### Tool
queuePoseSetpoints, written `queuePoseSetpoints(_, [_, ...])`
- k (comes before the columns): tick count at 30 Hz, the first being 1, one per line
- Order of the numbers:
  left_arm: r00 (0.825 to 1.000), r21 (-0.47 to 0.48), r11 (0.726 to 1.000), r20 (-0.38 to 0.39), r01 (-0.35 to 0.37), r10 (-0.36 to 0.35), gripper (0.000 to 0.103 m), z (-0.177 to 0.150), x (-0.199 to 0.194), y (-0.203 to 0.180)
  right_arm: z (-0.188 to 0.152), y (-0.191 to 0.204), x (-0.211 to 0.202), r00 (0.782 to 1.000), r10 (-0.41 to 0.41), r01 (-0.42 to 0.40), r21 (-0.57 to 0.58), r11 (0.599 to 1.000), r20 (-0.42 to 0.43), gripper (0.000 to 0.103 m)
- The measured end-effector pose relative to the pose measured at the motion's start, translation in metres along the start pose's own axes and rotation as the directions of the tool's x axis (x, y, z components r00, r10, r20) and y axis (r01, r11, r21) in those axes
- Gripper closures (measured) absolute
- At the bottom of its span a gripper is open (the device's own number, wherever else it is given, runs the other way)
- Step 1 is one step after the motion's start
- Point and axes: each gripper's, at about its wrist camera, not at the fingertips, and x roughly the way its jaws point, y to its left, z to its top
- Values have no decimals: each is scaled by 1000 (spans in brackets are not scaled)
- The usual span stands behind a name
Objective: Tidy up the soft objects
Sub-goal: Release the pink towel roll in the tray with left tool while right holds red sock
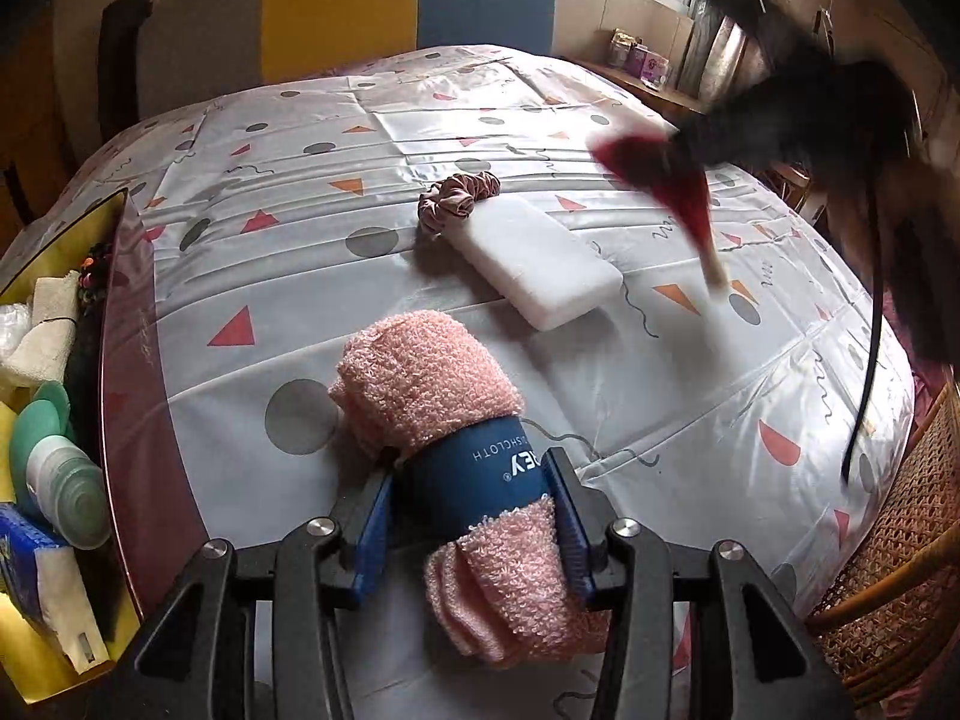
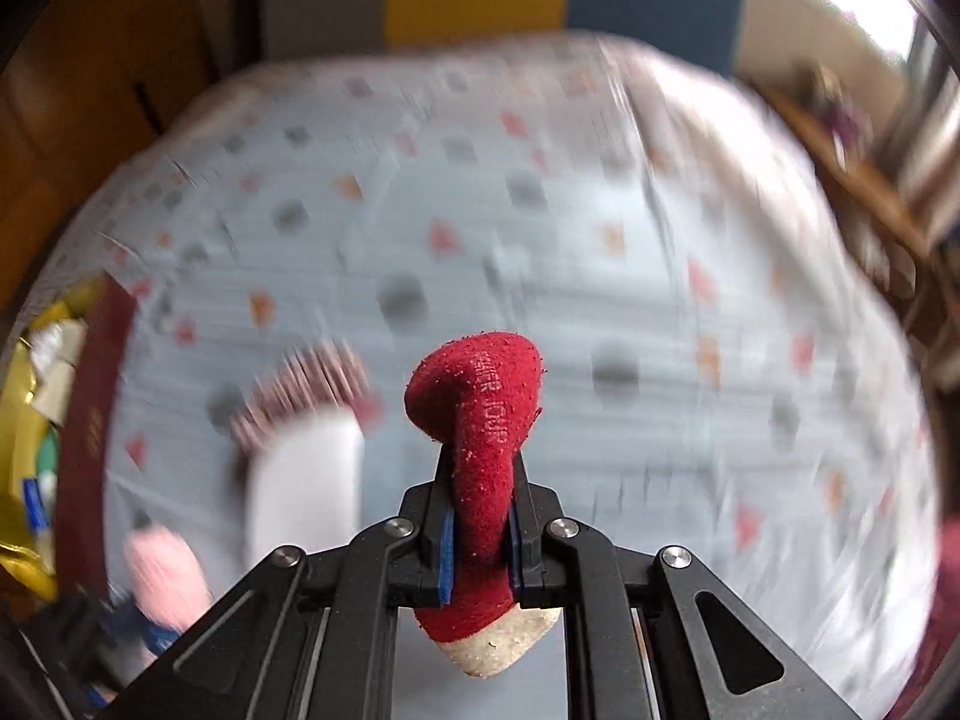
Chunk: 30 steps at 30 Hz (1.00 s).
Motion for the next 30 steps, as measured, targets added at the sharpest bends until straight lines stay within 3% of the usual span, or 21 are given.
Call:
queuePoseSetpoints(3, [1000, 6, 1000, -5, -10, 10, 56, 2, 1, -1, -32, -10, 27, 998, 11, -8, 50, 999, -63, 89])
queuePoseSetpoints(5, [1000, 5, 1000, -6, -16, 16, 57, 3, 1, -1, -42, -11, 32, 999, 21, -19, 54, 998, -35, 86])
queuePoseSetpoints(10, [999, 11, 999, 7, -40, 40, 61, 5, -10, -9, -45, -3, 32, 1000, -5, 5, 18, 1000, -26, 85])
queuePoseSetpoints(18, [997, -41, 999, 72, -11, 14, 61, 16, -57, -4, -48, 2, 33, 1000, -17, 17, -31, 999, -14, 84])
queuePoseSetpoints(30, [976, -166, 981, 174, -99, 128, 61, 31, -118, 40, -49, 10, 35, 999, -52, 52, -86, 995, 2, 84])
